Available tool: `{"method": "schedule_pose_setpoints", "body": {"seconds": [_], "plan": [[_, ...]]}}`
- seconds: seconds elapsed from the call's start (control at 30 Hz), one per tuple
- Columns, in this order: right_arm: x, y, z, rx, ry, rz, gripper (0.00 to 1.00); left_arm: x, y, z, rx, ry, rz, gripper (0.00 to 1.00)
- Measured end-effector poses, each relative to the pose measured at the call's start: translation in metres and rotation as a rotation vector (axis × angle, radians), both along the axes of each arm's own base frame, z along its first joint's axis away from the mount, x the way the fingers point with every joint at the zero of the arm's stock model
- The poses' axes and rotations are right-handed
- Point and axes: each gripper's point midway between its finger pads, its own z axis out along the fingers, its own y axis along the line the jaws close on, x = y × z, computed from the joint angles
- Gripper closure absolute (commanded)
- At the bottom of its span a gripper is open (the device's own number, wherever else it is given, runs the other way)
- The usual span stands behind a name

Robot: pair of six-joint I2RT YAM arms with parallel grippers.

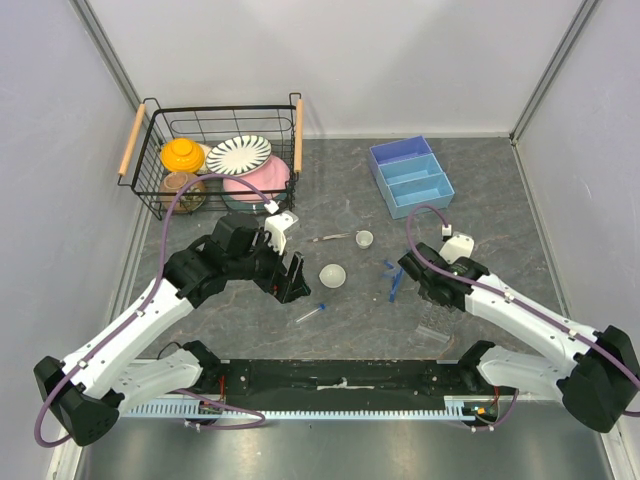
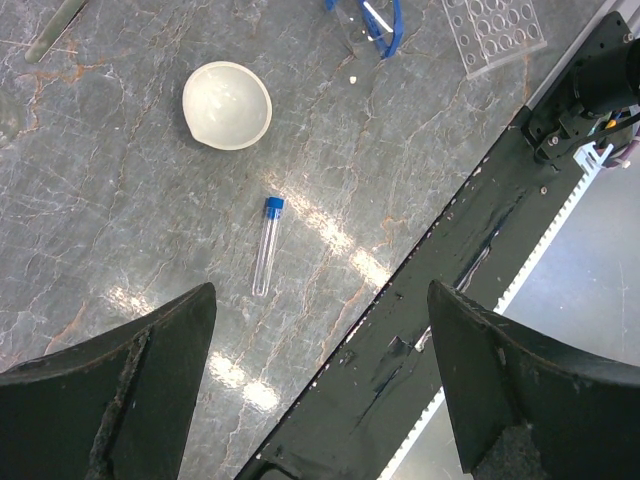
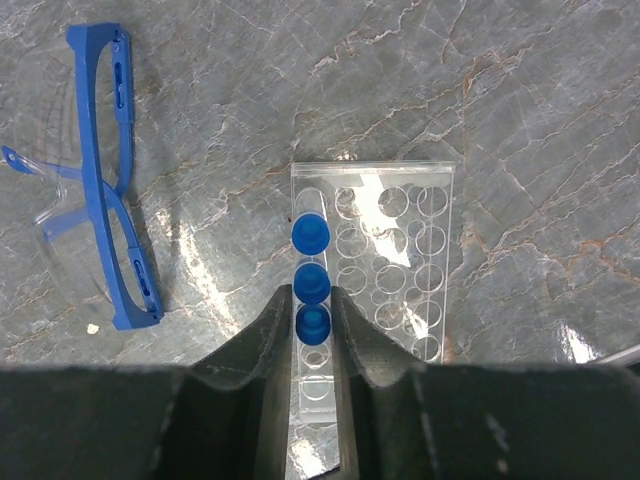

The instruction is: Organize the chemistry lab equipment

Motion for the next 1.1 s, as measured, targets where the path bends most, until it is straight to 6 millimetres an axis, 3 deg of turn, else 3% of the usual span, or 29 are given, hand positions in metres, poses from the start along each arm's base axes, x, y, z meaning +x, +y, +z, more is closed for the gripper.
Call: {"method": "schedule_pose_setpoints", "body": {"seconds": [0.27,0.57,0.87,1.1], "plan": [[0.000,0.000,0.008,0.006,-0.012,0.011,0.58,0.002,0.000,-0.005,0.017,0.013,0.007,0.09],[0.008,0.001,0.045,0.022,-0.079,0.032,0.54,0.010,-0.001,-0.018,0.045,0.018,0.029,0.13],[0.020,0.002,0.113,0.053,-0.230,0.111,0.53,0.015,0.011,-0.097,0.241,0.160,0.117,0.18],[0.024,0.004,0.120,0.007,-0.230,0.202,0.53,0.002,0.002,-0.138,0.429,0.181,0.101,0.19]]}}
